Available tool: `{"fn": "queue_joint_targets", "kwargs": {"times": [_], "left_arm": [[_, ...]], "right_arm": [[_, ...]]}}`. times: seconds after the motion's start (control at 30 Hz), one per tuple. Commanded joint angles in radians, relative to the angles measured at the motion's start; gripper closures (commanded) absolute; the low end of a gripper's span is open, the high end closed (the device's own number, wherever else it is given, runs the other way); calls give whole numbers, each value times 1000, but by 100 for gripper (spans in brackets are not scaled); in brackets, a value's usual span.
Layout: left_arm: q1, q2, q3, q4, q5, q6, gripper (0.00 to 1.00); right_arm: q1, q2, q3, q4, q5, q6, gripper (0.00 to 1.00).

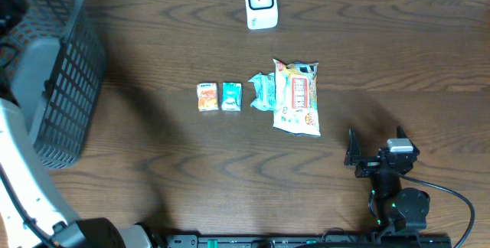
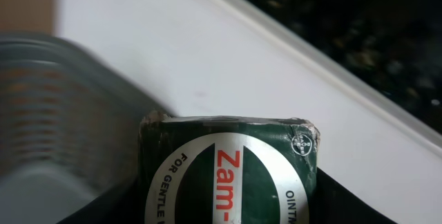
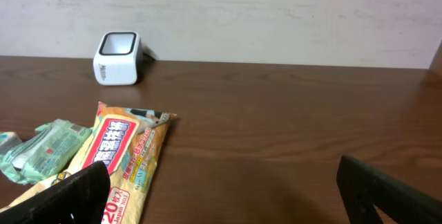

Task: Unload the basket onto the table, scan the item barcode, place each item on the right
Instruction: 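Grasp the green Zam-Buk tin with the left gripper and lift it, then carry the Zam-Buk tin toward the scanner, presenting its label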

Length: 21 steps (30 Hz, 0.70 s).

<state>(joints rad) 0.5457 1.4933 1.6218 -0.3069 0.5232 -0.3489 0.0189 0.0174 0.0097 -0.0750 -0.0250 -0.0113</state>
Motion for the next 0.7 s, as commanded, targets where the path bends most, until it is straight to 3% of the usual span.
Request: {"fn": "queue_joint_targets", "kwargs": {"times": [0.0, 0.17, 0.67], "left_arm": [[-85, -23, 1, -2, 46, -25, 47], [-187, -25, 1, -60, 45, 6, 47], [-427, -24, 1, -370, 38, 276, 47]], "right_arm": [[6, -3, -3, -2, 7, 3, 1], [6, -3, -3, -2, 7, 3, 1], [6, -3, -3, -2, 7, 3, 1]]}}
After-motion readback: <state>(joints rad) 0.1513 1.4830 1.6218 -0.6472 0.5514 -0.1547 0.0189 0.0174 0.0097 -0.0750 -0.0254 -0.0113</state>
